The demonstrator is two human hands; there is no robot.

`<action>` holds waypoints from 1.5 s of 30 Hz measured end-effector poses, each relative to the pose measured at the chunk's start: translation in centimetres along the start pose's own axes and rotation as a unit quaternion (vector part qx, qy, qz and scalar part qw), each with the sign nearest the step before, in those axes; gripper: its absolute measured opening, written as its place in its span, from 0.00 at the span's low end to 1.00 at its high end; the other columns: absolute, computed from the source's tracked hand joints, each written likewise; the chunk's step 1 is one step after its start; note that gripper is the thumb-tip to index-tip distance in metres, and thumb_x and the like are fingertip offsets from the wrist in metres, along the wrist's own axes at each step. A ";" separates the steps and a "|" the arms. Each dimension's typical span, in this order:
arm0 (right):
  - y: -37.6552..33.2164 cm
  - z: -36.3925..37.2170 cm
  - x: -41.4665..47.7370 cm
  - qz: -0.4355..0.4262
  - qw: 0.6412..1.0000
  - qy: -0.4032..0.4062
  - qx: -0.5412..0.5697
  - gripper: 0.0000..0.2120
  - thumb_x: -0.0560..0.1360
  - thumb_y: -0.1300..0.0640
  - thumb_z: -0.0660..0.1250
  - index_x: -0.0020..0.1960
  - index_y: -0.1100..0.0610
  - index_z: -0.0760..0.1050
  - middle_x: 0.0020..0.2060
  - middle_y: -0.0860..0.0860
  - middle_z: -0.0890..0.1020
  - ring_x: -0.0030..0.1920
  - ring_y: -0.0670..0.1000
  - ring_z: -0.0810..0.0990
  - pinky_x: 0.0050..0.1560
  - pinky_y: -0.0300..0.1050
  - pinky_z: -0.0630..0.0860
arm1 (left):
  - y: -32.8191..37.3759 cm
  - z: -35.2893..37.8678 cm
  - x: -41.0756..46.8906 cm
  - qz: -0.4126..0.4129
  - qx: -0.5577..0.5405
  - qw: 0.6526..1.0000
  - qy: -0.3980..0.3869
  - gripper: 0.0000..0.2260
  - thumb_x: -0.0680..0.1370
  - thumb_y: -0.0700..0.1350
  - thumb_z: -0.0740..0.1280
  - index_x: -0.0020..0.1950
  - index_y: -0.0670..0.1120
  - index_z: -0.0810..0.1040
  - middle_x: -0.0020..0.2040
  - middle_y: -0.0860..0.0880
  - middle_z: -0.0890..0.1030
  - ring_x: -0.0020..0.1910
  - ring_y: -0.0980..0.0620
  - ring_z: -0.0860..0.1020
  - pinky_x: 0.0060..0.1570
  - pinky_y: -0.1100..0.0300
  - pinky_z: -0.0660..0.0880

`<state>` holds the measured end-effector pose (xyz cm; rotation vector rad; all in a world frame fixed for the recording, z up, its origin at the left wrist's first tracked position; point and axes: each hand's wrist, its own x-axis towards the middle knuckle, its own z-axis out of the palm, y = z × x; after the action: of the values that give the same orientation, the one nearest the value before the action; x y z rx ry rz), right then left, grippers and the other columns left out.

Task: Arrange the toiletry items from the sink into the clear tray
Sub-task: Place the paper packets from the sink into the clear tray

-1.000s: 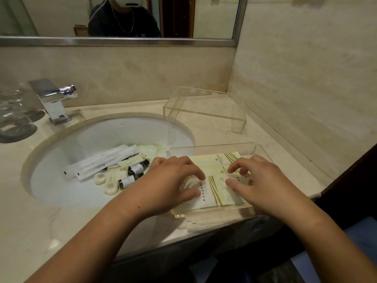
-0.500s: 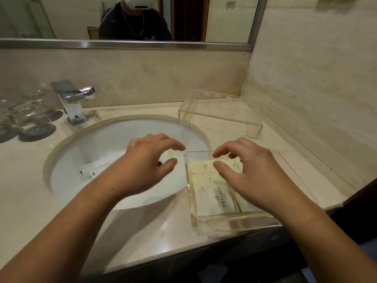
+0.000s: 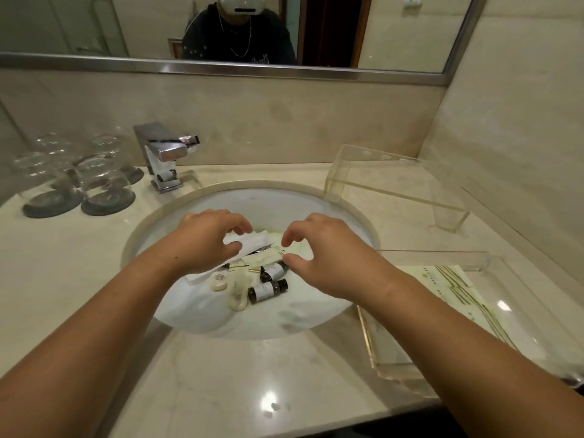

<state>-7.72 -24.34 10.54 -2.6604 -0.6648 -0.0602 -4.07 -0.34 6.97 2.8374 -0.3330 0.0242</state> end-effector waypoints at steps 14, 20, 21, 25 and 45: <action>-1.1 9.2 10.7 0.032 0.963 -0.229 -0.141 0.24 0.77 0.57 0.66 0.72 0.48 0.71 0.65 0.50 0.76 0.63 0.54 0.77 0.58 0.51 0.77 | -4.3 4.1 4.3 -0.065 -0.062 0.979 -0.182 0.21 0.76 0.50 0.72 0.69 0.55 0.76 0.58 0.57 0.81 0.55 0.53 0.79 0.59 0.56 0.76; -0.2 12.1 12.3 0.074 0.953 -0.247 -0.160 0.28 0.74 0.60 0.65 0.73 0.50 0.67 0.63 0.52 0.78 0.61 0.55 0.76 0.58 0.53 0.77 | -5.1 4.4 4.1 -0.086 -0.101 0.965 -0.225 0.30 0.77 0.50 0.73 0.77 0.55 0.67 0.69 0.54 0.78 0.61 0.52 0.79 0.62 0.57 0.74; -0.1 12.5 12.3 0.082 0.952 -0.252 -0.155 0.29 0.74 0.60 0.64 0.74 0.50 0.65 0.63 0.53 0.77 0.62 0.56 0.76 0.58 0.53 0.77 | -5.1 4.4 4.0 -0.089 -0.112 0.962 -0.231 0.30 0.77 0.50 0.73 0.77 0.55 0.66 0.69 0.54 0.77 0.60 0.52 0.80 0.61 0.57 0.75; 0.2 13.5 12.0 0.100 0.949 -0.257 -0.151 0.33 0.74 0.61 0.64 0.77 0.48 0.61 0.66 0.52 0.76 0.66 0.56 0.73 0.60 0.51 0.74 | -5.0 4.4 4.0 -0.092 -0.117 0.959 -0.240 0.31 0.76 0.50 0.73 0.77 0.56 0.66 0.67 0.55 0.78 0.55 0.52 0.83 0.59 0.56 0.77; -0.1 11.9 11.1 0.155 0.980 -0.090 -0.088 0.25 0.75 0.67 0.63 0.67 0.46 0.76 0.59 0.53 0.78 0.54 0.57 0.80 0.49 0.48 0.77 | -4.5 3.8 3.5 -0.072 -0.163 0.966 -0.188 0.21 0.77 0.45 0.69 0.70 0.55 0.75 0.51 0.56 0.82 0.47 0.56 0.82 0.50 0.59 0.78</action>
<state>1.41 -14.74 1.13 -2.9336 -0.2998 0.2199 0.35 1.99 2.30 2.5149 -0.1855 -0.5524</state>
